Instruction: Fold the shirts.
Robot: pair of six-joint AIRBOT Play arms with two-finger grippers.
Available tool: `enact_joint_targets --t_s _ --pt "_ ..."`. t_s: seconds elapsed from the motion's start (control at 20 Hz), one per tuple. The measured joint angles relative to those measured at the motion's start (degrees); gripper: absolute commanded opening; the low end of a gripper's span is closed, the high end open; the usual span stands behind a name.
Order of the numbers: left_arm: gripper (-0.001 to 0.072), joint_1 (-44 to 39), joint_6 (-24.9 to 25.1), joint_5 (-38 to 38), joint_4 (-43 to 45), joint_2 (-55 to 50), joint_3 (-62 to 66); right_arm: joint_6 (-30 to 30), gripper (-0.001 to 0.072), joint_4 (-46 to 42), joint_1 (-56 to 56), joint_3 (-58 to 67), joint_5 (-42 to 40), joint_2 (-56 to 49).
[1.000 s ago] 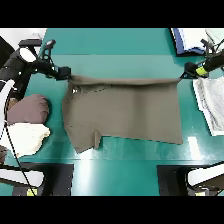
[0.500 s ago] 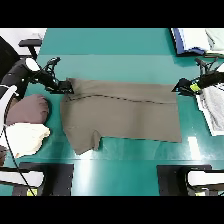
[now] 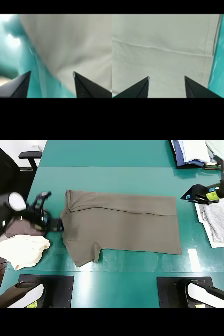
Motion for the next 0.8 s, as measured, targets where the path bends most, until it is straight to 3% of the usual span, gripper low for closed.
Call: enact_joint_targets --t_s 0.4,0.45,0.55,0.8 --pt "0.0620 -0.2 -1.7 7.9 -12.5 10.8 -19.5 0.0 0.0484 0.2 0.0 0.0 0.0 5.2" --pt "0.0600 -0.7 -1.3 9.4 -14.1 11.0 -20.3 0.0 0.0485 0.2 0.0 0.0 0.1 5.4" --pt "0.0343 -2.7 -0.7 11.6 -16.3 11.3 -21.3 0.0 0.0484 0.2 0.0 0.0 0.5 5.6" --pt "0.0338 -6.5 -0.3 13.7 -18.1 11.6 -22.1 0.0 0.0484 0.2 0.0 0.0 2.3 5.7"
